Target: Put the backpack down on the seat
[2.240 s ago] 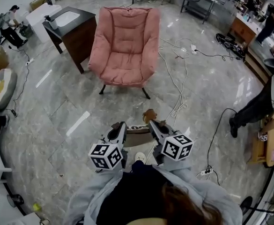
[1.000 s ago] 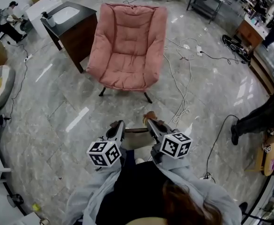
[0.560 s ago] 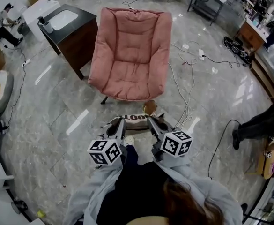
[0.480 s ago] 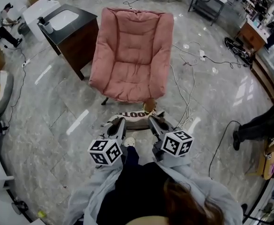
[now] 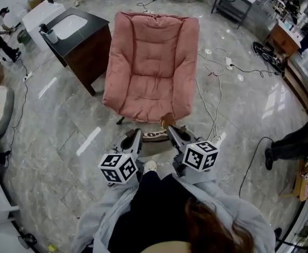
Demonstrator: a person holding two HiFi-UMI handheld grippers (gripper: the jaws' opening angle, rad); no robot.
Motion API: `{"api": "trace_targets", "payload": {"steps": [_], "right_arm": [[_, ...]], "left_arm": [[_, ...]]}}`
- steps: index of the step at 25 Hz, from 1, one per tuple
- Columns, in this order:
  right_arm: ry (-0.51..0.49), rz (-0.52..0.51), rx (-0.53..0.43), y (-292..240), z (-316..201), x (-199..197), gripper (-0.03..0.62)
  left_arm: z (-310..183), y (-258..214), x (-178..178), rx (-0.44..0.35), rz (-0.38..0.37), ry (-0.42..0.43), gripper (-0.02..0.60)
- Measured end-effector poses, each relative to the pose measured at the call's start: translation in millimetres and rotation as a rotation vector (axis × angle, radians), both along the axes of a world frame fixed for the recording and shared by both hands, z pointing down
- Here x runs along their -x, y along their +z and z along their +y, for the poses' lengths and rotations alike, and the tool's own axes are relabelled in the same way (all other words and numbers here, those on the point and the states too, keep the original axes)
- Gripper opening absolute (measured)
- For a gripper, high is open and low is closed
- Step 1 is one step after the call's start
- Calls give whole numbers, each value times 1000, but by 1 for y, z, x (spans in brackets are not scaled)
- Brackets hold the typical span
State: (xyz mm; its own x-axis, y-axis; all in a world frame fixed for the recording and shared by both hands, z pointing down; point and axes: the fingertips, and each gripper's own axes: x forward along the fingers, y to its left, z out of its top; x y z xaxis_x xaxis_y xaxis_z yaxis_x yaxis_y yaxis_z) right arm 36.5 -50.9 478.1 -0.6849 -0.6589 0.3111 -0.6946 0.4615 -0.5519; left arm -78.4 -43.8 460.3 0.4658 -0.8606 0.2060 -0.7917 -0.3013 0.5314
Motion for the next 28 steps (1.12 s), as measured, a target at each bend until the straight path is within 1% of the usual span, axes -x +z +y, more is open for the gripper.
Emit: {"api": "trace_targets", "payload": {"steps": [4, 8, 13, 16, 21, 28], "right_arm": [[3, -2, -8, -1, -3, 5, 9], [2, -3, 6, 5, -4, 6, 9], [-10, -12, 39, 15, -15, 9, 9], [-20, -18, 43, 19, -31, 12, 9], [-48, -28, 33, 17, -82, 17, 9], [-80, -38, 15, 4, -183, 26, 9]], "left_arm": [[-5, -1, 4, -4, -9, 13, 20], [-7, 7, 5, 22, -12, 17, 20], [-21, 16, 11, 56, 14, -15, 20], [-36, 20, 13, 65, 7, -20, 20], [-82, 17, 18, 52, -7, -53, 20], [-175, 5, 25, 31, -22, -73, 20]]}}
